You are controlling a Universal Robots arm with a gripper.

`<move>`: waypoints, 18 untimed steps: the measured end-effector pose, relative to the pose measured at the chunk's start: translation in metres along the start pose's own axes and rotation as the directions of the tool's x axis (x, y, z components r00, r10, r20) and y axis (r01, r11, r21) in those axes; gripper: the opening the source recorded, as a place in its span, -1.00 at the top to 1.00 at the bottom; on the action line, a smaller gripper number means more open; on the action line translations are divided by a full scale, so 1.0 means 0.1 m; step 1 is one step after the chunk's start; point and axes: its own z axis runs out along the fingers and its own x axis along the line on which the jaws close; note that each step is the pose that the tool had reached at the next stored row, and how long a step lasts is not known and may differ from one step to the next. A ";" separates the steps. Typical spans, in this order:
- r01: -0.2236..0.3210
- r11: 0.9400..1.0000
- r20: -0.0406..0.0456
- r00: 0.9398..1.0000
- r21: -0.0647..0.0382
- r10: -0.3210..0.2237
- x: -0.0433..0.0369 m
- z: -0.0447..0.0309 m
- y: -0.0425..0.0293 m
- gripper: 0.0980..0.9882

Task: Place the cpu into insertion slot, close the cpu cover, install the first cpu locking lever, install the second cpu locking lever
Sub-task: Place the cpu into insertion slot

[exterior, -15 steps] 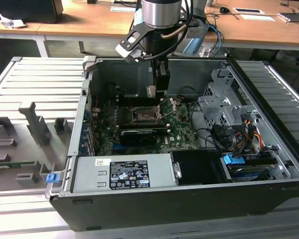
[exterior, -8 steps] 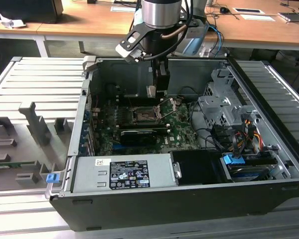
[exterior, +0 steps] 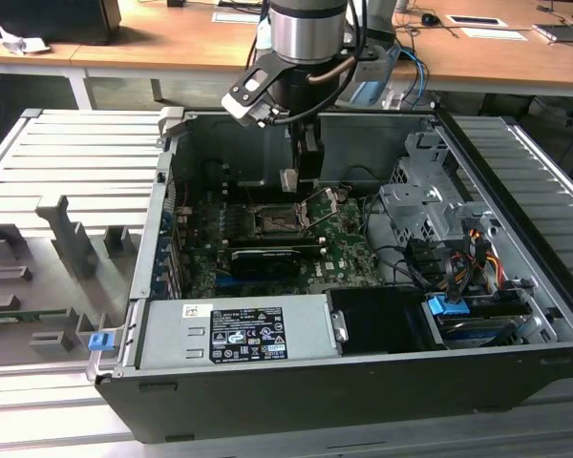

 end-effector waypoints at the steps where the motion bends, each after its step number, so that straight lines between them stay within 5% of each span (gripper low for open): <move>1: 0.009 1.000 -0.001 1.000 0.000 -0.009 0.000 0.021 -0.002 0.03; 18: 0.024 1.000 -0.003 1.000 0.001 -0.024 -0.003 0.138 -0.019 0.03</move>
